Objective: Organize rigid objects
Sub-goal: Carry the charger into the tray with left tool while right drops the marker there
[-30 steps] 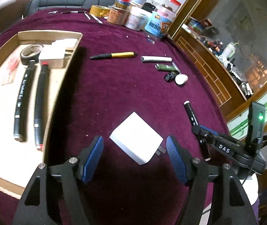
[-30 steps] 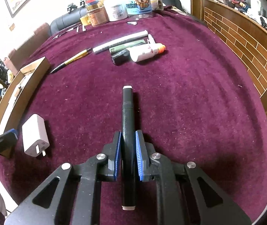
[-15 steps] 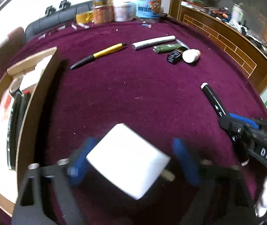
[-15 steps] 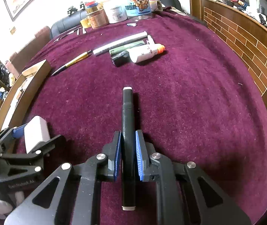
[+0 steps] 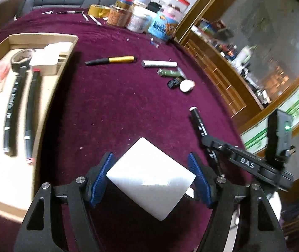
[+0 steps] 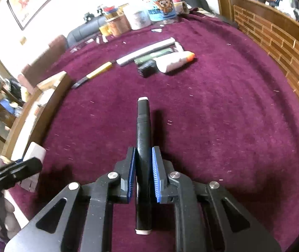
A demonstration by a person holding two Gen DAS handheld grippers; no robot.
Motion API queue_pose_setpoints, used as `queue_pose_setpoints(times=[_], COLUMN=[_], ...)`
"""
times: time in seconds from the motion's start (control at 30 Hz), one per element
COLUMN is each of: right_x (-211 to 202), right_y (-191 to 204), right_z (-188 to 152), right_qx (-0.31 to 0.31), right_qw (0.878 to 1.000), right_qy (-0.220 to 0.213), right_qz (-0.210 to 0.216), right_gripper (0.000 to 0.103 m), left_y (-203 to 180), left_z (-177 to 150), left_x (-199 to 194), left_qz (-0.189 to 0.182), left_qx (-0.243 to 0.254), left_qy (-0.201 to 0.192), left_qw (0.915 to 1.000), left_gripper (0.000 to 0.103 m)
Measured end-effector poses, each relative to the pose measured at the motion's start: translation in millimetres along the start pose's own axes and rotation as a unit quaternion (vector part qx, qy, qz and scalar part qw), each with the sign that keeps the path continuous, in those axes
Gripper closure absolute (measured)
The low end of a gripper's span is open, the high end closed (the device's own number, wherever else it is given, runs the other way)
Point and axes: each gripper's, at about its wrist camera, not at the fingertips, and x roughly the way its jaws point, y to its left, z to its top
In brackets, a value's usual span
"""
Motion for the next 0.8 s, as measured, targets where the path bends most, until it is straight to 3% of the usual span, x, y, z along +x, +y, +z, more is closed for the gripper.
queue_pose_setpoints(times=[0.13,0.37,0.57,0.73,0.8], right_x=[-7,-9,19,43,51], right_y=[12,71,135,173,183], right_z=[8,22,35,33,30], right_qx=[0.008,-0.022,-0.041,-0.044,-0.046], right_qw=[0.999,0.992,0.982,0.976,0.974], right_qy=[-0.004,0.001,0.031,0.056,0.068], right_qz=[0.052,0.127,0.184,0.205,0.211], right_gripper=[0.09,0.09,0.09,0.09,0.09], left_y=[25,110,186,214,220], left_z=[8,41,74,87,89], left_x=[-35,-90,-81,-60,-51], left_qz=[-0.018,0.091,0.151,0.195,0.193], left_qx=[-0.024,-0.063,-0.119,-0.118,-0.117], left_qy=[-0.019,-0.064,-0.051,-0.026,-0.014], left_qw=[0.9994,0.9918,0.9801,0.9733,0.9742], left_gripper=[0.037,0.037,0.037,0.037,0.037])
